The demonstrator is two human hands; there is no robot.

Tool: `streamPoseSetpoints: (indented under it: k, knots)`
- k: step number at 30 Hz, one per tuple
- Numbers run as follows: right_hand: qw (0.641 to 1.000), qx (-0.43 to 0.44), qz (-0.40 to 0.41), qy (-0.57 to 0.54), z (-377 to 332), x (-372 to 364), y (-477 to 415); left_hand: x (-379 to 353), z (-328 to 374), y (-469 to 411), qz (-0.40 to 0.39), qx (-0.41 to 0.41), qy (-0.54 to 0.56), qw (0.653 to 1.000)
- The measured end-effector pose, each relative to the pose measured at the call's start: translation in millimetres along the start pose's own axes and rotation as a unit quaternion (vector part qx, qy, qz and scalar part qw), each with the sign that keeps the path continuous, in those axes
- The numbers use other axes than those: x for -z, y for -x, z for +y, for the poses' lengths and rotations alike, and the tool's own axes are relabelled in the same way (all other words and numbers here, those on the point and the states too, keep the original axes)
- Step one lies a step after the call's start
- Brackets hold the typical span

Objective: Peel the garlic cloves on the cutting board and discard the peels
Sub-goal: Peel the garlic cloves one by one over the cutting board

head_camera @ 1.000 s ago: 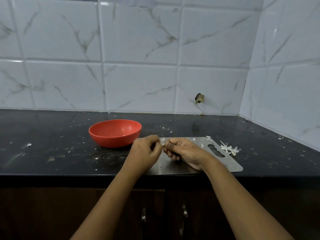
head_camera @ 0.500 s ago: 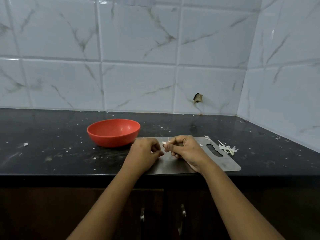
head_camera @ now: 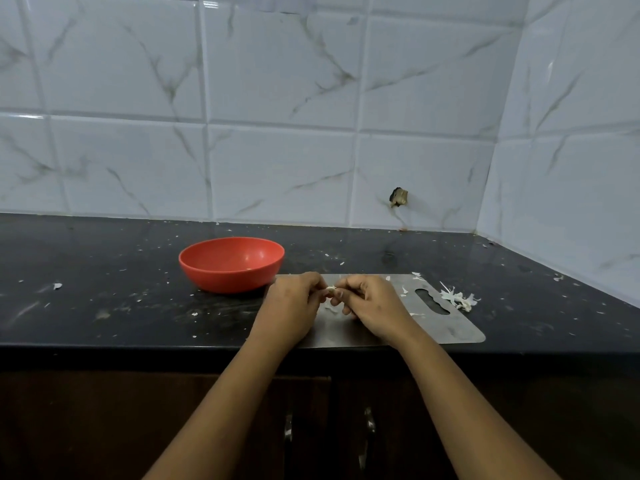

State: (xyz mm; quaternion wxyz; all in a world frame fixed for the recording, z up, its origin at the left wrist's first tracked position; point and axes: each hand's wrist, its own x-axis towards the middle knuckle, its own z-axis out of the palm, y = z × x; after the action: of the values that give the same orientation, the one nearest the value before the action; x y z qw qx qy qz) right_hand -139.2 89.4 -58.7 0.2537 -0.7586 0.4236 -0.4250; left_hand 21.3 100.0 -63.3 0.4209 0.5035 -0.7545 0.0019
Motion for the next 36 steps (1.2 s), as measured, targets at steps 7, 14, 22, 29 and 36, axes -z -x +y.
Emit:
streamPoseSetpoints:
  k: [7,14,22,29,36]
  knots:
    - [0.988,0.095,0.060,0.103,4.1,-2.4,1.9,-3.1,9.5,3.6,-0.044,-0.016,-0.050,0.998]
    - [0.973,0.150,0.067,0.163,2.5,-1.6,5.4,3.3,12.5,0.3,-0.094,0.063,0.098,0.989]
    - [0.987,0.089,0.068,0.115,-3.7,-0.8,6.3,4.8,8.8,-2.2,-0.113,0.130,0.167,0.971]
    - [0.980,0.085,0.072,0.167,-4.2,-5.4,8.5,4.4,8.8,0.5,-0.065,0.130,0.135,0.980]
    - [0.983,0.071,0.091,0.145,-3.7,-3.8,5.9,7.1,9.4,1.5,-0.089,0.110,0.142,0.980]
